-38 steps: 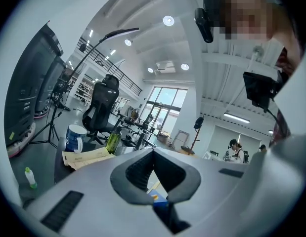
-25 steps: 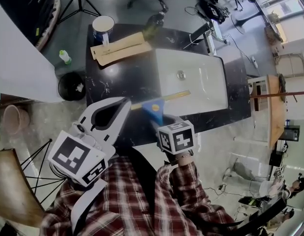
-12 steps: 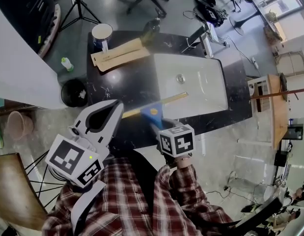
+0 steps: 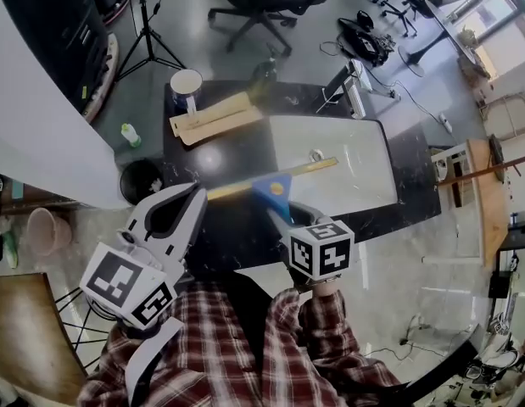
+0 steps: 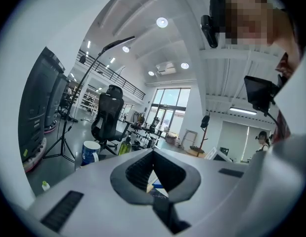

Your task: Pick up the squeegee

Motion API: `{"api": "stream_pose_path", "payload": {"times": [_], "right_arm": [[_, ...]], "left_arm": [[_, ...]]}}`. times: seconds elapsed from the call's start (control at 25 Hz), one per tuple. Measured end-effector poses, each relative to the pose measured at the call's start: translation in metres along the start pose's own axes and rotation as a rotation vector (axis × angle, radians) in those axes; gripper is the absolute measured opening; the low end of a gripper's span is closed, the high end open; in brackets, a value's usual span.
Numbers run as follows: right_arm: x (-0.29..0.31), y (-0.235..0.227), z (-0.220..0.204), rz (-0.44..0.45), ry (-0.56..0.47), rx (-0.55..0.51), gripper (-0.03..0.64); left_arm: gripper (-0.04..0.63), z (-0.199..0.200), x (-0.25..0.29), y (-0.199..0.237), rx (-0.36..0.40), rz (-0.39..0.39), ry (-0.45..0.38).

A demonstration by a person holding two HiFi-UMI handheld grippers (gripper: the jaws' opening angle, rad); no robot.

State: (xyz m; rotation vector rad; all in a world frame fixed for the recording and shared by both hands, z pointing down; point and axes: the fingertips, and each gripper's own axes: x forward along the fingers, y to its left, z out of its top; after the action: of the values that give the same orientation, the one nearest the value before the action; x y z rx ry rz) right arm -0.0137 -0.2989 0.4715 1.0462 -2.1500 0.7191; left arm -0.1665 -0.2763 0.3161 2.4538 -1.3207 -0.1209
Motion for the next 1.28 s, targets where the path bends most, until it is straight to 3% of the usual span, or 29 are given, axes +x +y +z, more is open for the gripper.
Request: {"api": "stream_pose_path", "payload": {"times": [0.2,0.6,0.92,1.28], "right_arm": [[-0.033,0.014,0.046,0.057,-0.173,0.019,0.138],[-0.112,0.021,0.125,0.011,-0.468,-0.054,0.138],[-0.151,0.042,0.145,0.052,-0.580,-0.104,0.138],[-0.150,0.060,0.143,0.112,-0.597,-0.112,0.138]], "left_arm": [[0.009,0.020,-0.009,0.002,0.042,0.018,-0.035],[0.009,0.042,-0.013,-0.024,0.097,-0.026,-0.085],[0.009,0.044,-0.016,-0.031,0.108,-0.025,-0.093],[0.009,0.038,-0.017,-0.037,0.106,-0.019,-0.079]]}}
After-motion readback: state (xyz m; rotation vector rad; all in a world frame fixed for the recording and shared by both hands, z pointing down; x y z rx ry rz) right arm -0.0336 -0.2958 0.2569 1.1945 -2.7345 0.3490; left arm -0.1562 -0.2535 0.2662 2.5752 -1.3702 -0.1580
